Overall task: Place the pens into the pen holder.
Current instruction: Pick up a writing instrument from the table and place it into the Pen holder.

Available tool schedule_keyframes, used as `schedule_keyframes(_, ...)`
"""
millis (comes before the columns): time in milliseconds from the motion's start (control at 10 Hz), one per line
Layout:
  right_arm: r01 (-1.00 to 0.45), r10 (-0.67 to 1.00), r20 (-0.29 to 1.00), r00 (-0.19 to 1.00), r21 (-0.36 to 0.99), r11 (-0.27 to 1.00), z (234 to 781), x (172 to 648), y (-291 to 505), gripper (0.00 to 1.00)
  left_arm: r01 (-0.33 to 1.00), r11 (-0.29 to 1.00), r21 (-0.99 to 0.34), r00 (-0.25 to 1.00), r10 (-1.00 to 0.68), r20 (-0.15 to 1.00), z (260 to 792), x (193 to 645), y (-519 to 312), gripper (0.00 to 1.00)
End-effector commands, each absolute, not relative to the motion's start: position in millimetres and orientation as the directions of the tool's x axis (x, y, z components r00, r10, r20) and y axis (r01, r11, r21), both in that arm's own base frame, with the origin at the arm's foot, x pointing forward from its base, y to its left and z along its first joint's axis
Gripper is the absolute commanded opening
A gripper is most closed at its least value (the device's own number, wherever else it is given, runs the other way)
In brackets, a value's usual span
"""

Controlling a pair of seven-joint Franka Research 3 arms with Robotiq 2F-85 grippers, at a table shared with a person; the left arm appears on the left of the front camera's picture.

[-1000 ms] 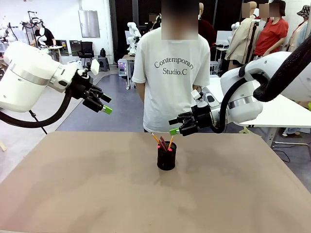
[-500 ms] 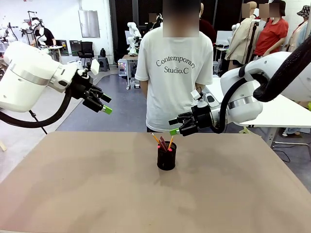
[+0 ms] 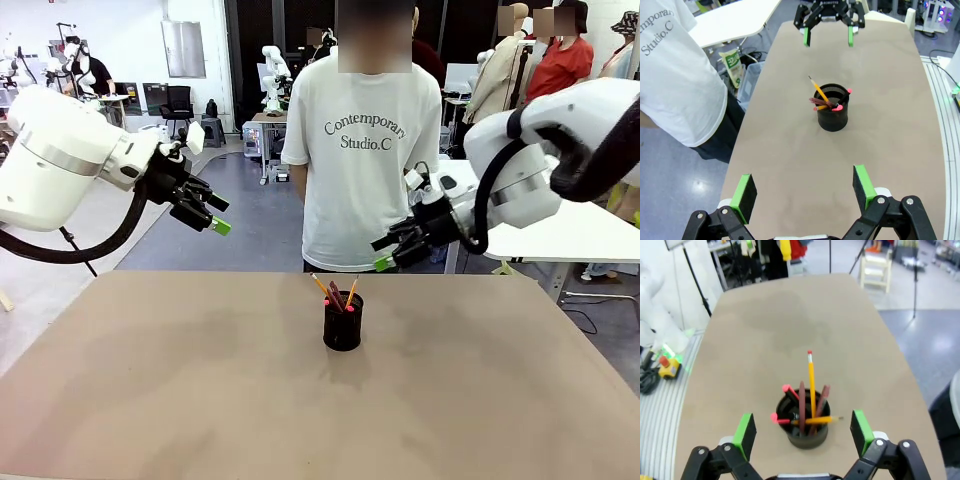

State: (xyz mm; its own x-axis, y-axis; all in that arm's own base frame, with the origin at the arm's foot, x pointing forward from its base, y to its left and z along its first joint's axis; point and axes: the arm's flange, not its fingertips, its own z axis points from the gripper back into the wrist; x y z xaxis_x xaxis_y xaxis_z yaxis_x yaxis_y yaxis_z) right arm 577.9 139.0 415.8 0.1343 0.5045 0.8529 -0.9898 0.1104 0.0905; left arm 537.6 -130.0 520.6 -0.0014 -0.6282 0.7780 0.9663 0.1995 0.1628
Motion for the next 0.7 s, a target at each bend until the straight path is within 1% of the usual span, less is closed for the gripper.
schedule_keyframes(0, -0.985, 0.552, 0.816, 0.169, 0.118, 0.126, 436, 568, 120, 1.0, 0.967, 0.201, 0.154, 0.008, -0.631, 0.776, 522, 536, -129, 1.0)
schedule_keyframes(200, -0.988, 0.603, 0.783, 0.152, 0.137, 0.072, 466, 572, 89, 1.0, 0.967, 0.201, 0.154, 0.008, -0.631, 0.776, 522, 536, -129, 1.0)
schedule_keyframes(400, -0.992, 0.609, 0.783, 0.128, 0.09, 0.093, 488, 574, 60, 1.0, 0.967, 0.201, 0.154, 0.008, -0.631, 0.776, 522, 536, -129, 1.0)
schedule_keyframes(600, -0.99, 0.59, 0.797, 0.133, 0.085, 0.11, 500, 576, 38, 1.0, 0.967, 0.201, 0.154, 0.008, -0.631, 0.776, 522, 536, -129, 1.0)
